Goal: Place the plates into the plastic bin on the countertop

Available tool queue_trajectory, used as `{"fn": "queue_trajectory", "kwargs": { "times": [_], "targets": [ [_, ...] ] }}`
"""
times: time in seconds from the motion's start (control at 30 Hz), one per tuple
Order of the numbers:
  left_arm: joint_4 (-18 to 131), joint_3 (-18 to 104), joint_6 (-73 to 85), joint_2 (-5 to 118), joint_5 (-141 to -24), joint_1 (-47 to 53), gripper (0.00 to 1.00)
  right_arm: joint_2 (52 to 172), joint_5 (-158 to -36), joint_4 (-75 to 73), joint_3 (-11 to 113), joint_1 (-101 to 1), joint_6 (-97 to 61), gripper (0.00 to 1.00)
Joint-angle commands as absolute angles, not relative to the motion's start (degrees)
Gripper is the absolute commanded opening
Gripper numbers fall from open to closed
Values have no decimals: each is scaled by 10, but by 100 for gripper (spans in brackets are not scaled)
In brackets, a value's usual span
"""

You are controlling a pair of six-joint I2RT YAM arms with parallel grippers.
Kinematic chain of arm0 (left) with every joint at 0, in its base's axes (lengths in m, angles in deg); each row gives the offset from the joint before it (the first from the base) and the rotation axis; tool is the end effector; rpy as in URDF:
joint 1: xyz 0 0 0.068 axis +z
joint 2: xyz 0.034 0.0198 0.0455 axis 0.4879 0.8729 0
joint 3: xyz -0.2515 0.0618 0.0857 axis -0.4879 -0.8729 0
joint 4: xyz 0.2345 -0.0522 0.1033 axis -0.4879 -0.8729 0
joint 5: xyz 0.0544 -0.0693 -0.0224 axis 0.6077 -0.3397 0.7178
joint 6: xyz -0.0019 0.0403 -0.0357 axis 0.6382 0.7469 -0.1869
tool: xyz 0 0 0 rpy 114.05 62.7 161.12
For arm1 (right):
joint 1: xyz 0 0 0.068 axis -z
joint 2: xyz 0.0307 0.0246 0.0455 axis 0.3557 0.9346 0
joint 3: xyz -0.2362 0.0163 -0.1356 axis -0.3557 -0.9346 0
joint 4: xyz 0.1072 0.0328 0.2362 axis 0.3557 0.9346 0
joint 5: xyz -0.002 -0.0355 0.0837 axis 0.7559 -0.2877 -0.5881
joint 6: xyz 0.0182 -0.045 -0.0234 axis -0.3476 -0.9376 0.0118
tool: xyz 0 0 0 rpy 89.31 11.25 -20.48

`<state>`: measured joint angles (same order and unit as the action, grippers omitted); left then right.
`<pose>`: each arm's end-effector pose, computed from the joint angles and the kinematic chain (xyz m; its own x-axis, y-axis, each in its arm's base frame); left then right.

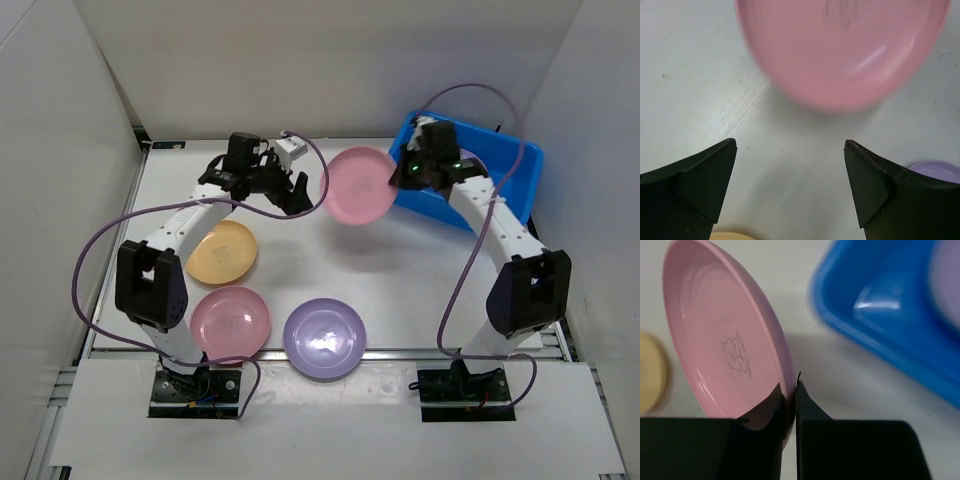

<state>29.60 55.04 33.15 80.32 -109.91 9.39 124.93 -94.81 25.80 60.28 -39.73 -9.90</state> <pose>0.3635 -0.1529 0.3033 -0.3970 0.3719 -0.8391 0.8300 0.5357 -0.1552 0.3564 0.1257 0.3330 -0.6455 0.0491 -0.7622 -0.2394 0.9346 0.2629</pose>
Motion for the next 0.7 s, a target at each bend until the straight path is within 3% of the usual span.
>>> {"fn": "queue_trajectory", "kwargs": {
  "times": [0.0, 0.2, 0.6, 0.67],
  "targets": [
    [329, 501, 263, 738, -1061, 90, 99, 1230, -846, 275, 672, -279, -40, 0],
    [329, 406, 159, 695, -987, 60, 99, 1322, -821, 311, 744, -131, 93, 0],
    [285, 239, 52, 675, -982, -22, 98, 1520, -723, 310, 889, -113, 202, 0],
    [278, 234, 51, 679, -978, -38, 97, 1531, -698, 312, 900, -118, 221, 5]
  ]
}}
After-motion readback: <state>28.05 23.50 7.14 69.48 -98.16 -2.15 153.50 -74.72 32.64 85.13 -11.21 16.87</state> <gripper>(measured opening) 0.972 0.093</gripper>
